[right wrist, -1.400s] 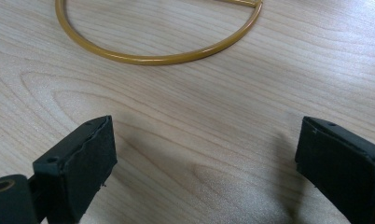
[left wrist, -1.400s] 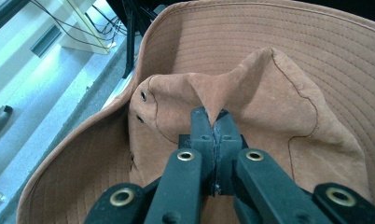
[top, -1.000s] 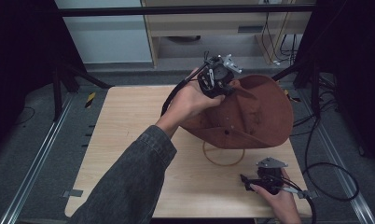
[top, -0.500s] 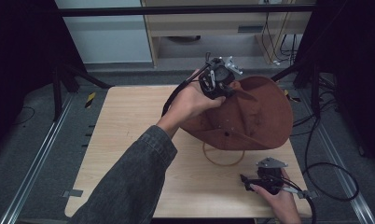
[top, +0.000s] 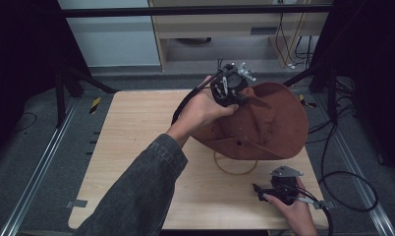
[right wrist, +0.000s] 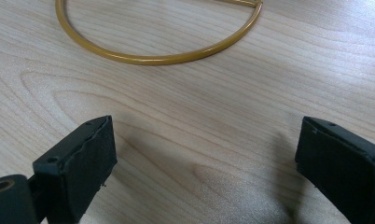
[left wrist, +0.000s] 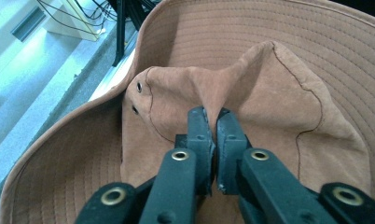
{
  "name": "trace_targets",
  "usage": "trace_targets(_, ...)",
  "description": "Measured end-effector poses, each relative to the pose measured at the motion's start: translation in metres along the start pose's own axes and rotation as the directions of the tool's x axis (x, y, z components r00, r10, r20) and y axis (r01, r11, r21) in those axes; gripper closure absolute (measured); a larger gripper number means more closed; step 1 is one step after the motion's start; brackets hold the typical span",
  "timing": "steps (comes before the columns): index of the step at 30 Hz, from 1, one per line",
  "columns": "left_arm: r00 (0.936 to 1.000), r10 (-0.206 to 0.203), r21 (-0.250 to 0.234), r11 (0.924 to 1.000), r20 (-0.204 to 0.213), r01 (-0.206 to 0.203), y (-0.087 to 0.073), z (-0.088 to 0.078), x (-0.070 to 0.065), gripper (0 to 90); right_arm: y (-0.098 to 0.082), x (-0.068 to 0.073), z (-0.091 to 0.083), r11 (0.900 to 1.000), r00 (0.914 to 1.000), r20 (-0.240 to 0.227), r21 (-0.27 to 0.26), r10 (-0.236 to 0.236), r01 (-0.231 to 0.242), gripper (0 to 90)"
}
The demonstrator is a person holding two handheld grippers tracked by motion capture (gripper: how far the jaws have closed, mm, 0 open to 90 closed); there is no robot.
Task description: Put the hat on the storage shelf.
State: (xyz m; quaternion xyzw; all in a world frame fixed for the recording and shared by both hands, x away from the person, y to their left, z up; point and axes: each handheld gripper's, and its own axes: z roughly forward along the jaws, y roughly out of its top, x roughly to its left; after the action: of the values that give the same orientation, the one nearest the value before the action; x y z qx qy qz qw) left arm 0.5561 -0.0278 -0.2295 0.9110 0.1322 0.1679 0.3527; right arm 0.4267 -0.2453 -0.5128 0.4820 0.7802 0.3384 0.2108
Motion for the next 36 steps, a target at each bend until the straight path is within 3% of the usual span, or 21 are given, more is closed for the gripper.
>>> trace_targets(10, 0.9999, -0.013, -0.045, 0.9989, 0.001, 0.013, -0.003, -0.003, -0.001, 69.9, 0.0, 0.0, 0.0, 1.0, 1.0, 0.0, 0.0, 0.0, 0.0, 5.4)
trace_targets(15, 0.9996, -0.018, -0.087, 0.996, -0.021, 0.017, -0.002, -0.012, -0.004, 51.6, 0.0, 0.0, 0.0, 1.0, 1.0, 0.0, 0.0, 0.0, 0.0, 5.4)
trace_targets(18, 0.9996, -0.02, -0.104, 0.9945, -0.022, 0.018, -0.002, -0.014, -0.005, 45.2, 0.0, 0.0, 0.0, 1.0, 1.0, 0.001, 0.0, 0.0, 0.0, 5.4)
trace_targets(20, 0.9992, -0.028, -0.115, 0.9931, -0.028, 0.025, -0.002, -0.016, -0.006, 32.6, 0.0, 0.0, 0.0, 1.0, 1.0, 0.001, 0.0, 0.0, 0.0, 5.4)
trace_targets(21, 0.999, -0.035, -0.117, 0.9926, -0.029, 0.031, -0.002, -0.017, -0.007, 32.6, 0.0, 0.0, 0.0, 1.0, 1.0, 0.001, 0.0, 0.0, 0.0, 5.4)
trace_targets(26, 0.9976, -0.064, -0.122, 0.9907, -0.027, 0.06, -0.008, -0.026, -0.007, 10.7, 0.0, 0.0, 0.0, 1.0, 1.0, 0.001, 0.0, 0.0, 0.0, 5.4)
trace_targets(32, 0.9953, -0.095, -0.14, 0.9859, -0.017, 0.092, -0.026, -0.042, -0.004, 4.1, 0.0, 0.0, 0.0, 1.0, 1.0, 0.001, 0.0, 0.0, 0.0, 5.4)
trace_targets(36, 0.9927, -0.113, -0.164, 0.9809, -0.04, 0.105, -0.042, -0.059, -0.001, 4.2, 0.0, 0.0, 0.0, 1.0, 1.0, 0.002, 0.0, 0.0, 0.0, 5.4)
